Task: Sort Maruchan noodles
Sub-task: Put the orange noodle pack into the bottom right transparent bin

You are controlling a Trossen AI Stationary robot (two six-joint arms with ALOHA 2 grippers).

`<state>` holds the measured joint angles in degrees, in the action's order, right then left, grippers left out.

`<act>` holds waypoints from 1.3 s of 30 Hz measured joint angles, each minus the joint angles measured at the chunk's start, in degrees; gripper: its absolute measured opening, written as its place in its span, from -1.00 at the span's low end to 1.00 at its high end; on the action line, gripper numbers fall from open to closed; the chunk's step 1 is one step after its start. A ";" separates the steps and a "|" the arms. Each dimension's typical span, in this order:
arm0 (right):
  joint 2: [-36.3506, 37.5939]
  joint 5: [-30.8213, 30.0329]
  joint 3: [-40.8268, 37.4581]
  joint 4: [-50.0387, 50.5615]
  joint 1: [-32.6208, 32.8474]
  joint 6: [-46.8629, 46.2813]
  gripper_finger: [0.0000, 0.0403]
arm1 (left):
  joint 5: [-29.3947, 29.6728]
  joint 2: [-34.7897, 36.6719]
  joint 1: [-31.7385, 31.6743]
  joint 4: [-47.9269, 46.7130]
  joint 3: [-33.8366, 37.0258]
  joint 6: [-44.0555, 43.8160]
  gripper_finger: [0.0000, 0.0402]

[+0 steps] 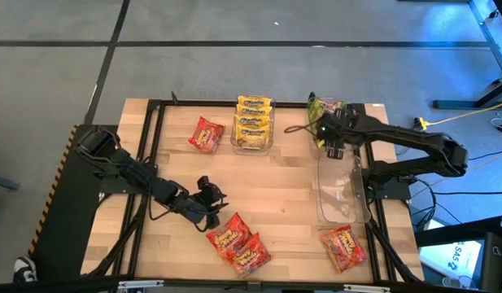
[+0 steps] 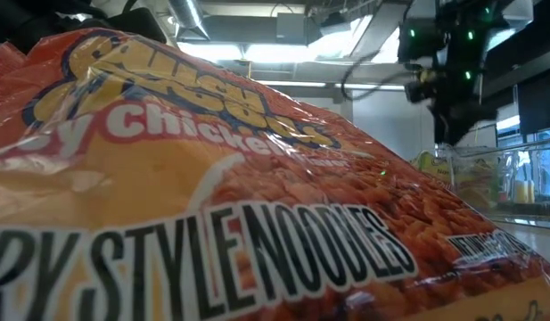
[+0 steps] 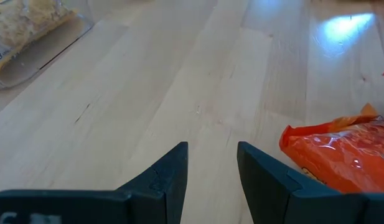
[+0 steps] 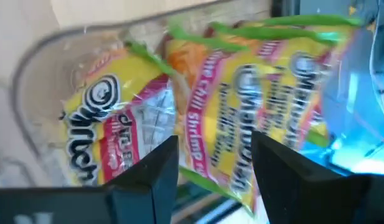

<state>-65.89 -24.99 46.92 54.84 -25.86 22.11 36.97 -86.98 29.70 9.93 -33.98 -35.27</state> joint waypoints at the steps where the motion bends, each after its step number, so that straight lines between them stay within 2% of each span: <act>1: 0.00 0.58 2.11 2.07 0.01 -1.11 -0.17 | 0.00 0.00 -0.05 0.08 0.00 -0.02 -0.33; 3: 0.02 4.88 6.27 5.59 0.75 -4.92 -0.17 | -0.05 0.00 -0.07 0.43 0.00 -0.20 -0.33; 6: 0.42 15.33 10.34 5.33 4.43 -12.00 -0.17 | -1.27 0.00 -0.27 0.94 0.00 -0.17 -0.33; 9: 1.29 24.43 10.44 -1.42 10.99 -17.21 -0.17 | -3.43 0.42 -0.34 0.79 0.00 -0.23 -0.33; 11: 1.16 27.21 9.19 -8.12 16.44 -19.65 -0.17 | -4.35 1.55 -0.34 -0.65 -0.83 -0.79 -0.34; 19: -2.57 28.67 4.37 -34.55 36.02 -25.15 -0.17 | -4.71 6.39 2.89 -3.97 -3.56 -3.58 -0.34; 25: -11.24 25.89 4.26 -49.78 45.67 -28.61 -0.15 | -0.75 5.11 7.63 -1.99 -3.69 -7.95 -0.34; 28: -16.23 25.64 4.58 -54.71 48.15 -29.53 -0.04 | 2.24 3.05 10.36 0.41 -3.61 -9.46 -0.34; 31: -20.85 24.57 5.04 -58.87 49.75 -31.67 0.15 | 4.39 0.50 12.45 4.64 -3.61 -9.61 -0.34; 35: -26.29 25.20 5.31 -65.64 50.40 -34.54 0.42 | 6.18 -3.58 13.99 11.06 -3.61 -9.35 -0.34; 39: -31.37 26.81 5.33 -72.02 50.38 -35.61 0.60 | 6.91 -7.56 14.85 14.98 -3.61 -9.65 -0.34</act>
<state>-97.26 1.82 52.25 -17.18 24.51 -13.50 43.89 -94.54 44.55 24.90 -37.58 -44.92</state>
